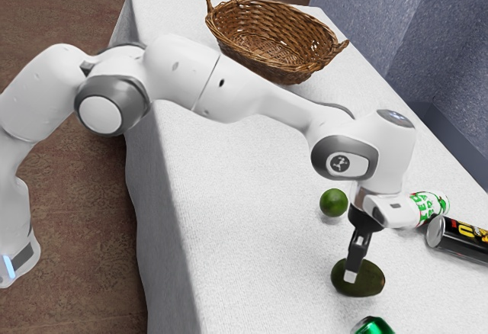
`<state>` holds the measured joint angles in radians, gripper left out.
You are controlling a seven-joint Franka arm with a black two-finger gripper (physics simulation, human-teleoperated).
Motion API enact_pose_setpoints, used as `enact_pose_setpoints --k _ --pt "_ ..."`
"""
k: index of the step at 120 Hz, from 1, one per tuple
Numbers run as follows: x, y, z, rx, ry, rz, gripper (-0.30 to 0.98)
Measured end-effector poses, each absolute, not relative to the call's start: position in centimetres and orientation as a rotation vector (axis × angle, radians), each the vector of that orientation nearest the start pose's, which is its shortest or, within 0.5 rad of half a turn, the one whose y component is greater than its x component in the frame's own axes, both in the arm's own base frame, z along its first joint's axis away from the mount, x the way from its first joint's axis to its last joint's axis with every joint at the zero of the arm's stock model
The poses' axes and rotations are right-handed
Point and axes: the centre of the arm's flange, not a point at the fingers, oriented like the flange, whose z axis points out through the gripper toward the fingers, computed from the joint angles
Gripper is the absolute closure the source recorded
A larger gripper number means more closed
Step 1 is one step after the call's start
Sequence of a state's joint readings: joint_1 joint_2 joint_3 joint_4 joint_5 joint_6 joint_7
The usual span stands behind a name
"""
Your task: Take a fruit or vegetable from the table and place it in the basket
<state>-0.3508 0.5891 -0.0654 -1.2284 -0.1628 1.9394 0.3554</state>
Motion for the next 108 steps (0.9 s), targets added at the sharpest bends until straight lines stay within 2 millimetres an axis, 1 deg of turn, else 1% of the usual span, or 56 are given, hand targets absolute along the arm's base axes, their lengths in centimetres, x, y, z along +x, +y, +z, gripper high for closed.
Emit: enact_pose_setpoints --k 44,62,75,86,91,94,100,108 --pt "68.0 -30.0 42.9 -3.112 1.204 -0.195 0.00" --pt "68.3 -29.7 43.0 -3.114 1.214 -0.217 0.17" --pt "68.4 -29.6 43.0 -3.111 1.215 -0.228 0.21" --pt "68.5 -29.5 42.9 -3.106 1.215 -0.236 0.22" --pt "68.6 -29.4 43.5 -3.087 1.217 -0.260 0.27" --pt "68.6 -29.2 44.6 -3.067 1.216 -0.290 0.32" --pt "68.7 -27.9 47.6 -3.018 1.190 -0.368 0.41" --pt "68.5 -24.8 52.9 -2.944 1.122 -0.482 0.47"
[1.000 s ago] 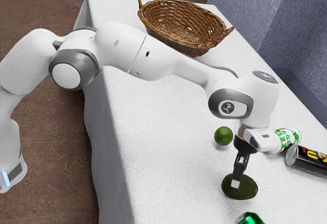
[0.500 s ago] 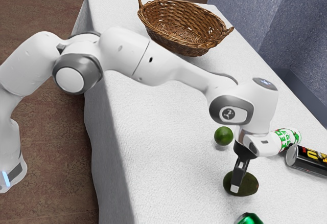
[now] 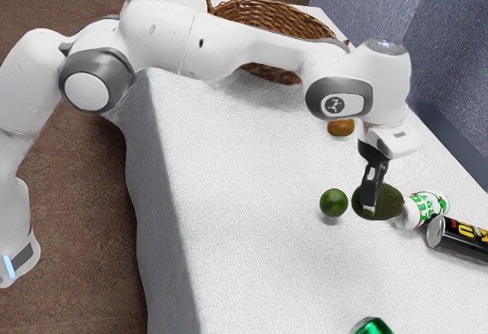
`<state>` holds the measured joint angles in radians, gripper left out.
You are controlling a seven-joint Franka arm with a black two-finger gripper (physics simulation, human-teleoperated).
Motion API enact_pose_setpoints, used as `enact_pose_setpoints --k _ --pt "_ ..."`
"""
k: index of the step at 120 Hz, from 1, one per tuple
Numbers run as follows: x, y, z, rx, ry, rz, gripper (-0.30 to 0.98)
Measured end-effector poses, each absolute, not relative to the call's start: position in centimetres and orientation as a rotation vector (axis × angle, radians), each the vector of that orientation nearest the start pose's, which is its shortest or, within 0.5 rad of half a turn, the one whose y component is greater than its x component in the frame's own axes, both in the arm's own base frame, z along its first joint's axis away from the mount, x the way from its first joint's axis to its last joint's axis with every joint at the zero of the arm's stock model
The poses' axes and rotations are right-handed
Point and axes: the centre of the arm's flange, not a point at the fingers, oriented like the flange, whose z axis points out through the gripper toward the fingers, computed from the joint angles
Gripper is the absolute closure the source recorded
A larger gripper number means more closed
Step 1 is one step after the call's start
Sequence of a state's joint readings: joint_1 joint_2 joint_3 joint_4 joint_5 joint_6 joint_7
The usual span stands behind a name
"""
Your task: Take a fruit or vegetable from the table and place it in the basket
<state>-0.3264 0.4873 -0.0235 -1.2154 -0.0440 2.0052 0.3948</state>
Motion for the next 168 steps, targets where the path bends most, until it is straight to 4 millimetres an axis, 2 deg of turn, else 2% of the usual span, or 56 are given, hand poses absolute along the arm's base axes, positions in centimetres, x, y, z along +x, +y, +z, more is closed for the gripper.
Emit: enact_pose_setpoints --k 4,10,19,22,33,42,48,55,62,69,78,83,90,118,128,136,168 --pt "68.2 -21.5 56.0 -2.899 1.043 -0.530 0.52" --pt "67.8 -14.6 59.7 -2.841 0.879 -0.563 0.53" --pt "67.1 -3.8 63.2 -2.788 0.631 -0.572 0.54" --pt "66.6 -0.7 64.2 -2.775 0.565 -0.577 0.54" --pt "65.0 8.3 67.7 -2.730 0.384 -0.609 0.54" --pt "64.0 13.3 69.8 -2.705 0.296 -0.642 0.54" --pt "63.6 17.6 69.7 -2.706 0.224 -0.636 0.52" --pt "63.8 23.8 68.3 -2.732 0.137 -0.636 0.52" --pt "64.2 29.6 66.0 -2.774 0.088 -0.657 0.53" --pt "64.5 34.1 64.4 -2.796 0.064 -0.697 0.55" --pt "64.5 38.2 63.4 -2.795 0.058 -0.753 0.54" --pt "64.5 39.6 62.7 -2.791 0.063 -0.765 0.54" --pt "64.3 40.6 62.8 -2.777 0.082 -0.780 0.56" --pt "63.8 42.1 62.5 -2.753 0.166 -0.762 0.56" --pt "63.7 42.2 62.3 -2.755 0.200 -0.752 0.34" --pt "63.7 41.9 62.3 -2.761 0.233 -0.745 0.23" --pt "63.8 41.6 62.1 -2.767 0.343 -0.723 0.09"
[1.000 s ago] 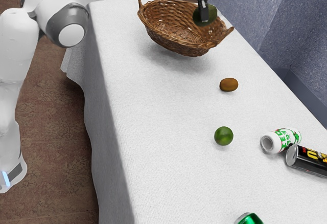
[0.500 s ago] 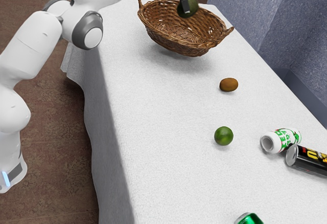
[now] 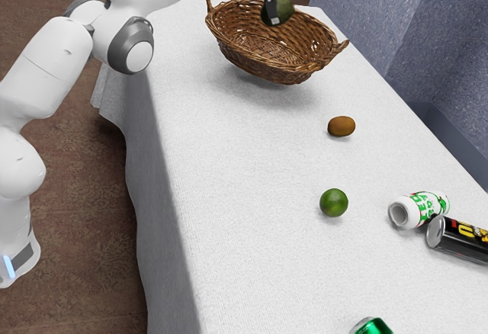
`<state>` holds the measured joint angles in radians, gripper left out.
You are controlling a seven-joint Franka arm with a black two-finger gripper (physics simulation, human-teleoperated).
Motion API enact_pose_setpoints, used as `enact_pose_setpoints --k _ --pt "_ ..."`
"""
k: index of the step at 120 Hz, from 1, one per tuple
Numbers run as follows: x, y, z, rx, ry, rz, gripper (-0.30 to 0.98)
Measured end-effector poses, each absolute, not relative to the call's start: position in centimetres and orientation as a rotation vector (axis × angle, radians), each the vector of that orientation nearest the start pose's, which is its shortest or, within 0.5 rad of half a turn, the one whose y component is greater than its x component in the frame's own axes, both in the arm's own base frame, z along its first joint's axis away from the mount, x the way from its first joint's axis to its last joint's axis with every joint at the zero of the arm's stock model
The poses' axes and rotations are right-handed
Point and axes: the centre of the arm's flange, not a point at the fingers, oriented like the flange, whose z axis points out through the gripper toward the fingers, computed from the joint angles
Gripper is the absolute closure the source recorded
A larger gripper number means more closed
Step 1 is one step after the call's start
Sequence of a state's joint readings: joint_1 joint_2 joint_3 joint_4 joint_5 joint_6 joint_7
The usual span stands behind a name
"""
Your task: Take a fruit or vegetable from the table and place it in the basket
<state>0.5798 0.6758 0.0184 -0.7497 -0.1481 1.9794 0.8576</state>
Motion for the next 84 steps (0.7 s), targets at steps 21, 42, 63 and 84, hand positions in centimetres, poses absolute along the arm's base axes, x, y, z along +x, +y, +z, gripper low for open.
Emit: enact_pose_setpoints --k 21,42,63,84 --pt "63.8 41.4 62.0 -2.764 0.394 -0.718 0.07" --pt "64.7 41.4 59.7 -2.804 0.434 -0.722 0.05" --pt "64.8 40.9 61.2 -2.780 0.465 -0.765 0.03" --pt "64.8 39.9 62.9 -2.754 0.500 -0.813 0.01"
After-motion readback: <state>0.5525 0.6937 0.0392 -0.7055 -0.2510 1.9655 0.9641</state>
